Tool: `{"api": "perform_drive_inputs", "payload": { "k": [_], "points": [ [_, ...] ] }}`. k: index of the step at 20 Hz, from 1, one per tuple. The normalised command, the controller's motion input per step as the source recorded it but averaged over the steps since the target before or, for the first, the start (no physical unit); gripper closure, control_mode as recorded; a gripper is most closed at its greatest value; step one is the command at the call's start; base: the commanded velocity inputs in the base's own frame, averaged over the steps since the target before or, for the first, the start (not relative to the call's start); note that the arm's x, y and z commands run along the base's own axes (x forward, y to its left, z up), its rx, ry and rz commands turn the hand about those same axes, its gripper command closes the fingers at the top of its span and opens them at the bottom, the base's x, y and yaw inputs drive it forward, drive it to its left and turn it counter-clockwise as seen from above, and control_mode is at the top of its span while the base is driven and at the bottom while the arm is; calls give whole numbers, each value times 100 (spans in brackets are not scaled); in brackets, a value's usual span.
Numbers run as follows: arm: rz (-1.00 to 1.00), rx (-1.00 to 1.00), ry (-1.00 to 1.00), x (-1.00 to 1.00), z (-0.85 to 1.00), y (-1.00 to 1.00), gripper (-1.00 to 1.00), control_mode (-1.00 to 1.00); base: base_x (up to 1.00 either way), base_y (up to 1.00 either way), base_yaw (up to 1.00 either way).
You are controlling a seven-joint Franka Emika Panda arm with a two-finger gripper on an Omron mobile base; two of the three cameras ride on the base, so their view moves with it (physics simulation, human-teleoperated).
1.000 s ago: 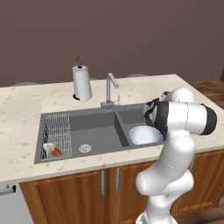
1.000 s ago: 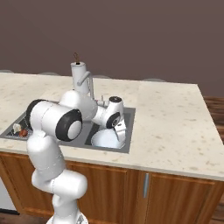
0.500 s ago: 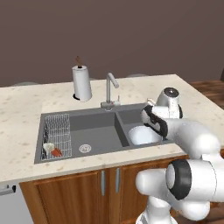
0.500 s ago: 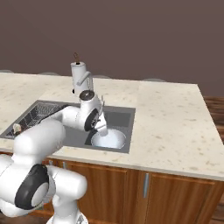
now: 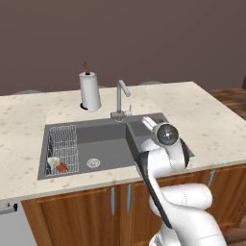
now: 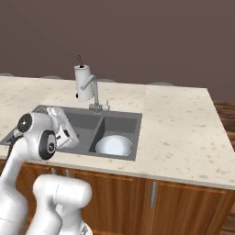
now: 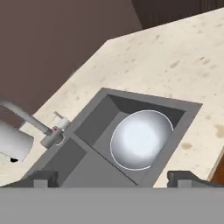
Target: Dump the sweet potato and garlic from the bowl so the bowl can be washed. Place the bowl in the sink after clearing the leftovers.
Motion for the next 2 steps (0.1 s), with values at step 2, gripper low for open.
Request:
{"api": "perform_drive_inputs", "payload": {
  "k": [2],
  "points": [
    [1, -26, -43, -100, 87, 100, -100, -100, 0, 0, 0]
  ]
}}
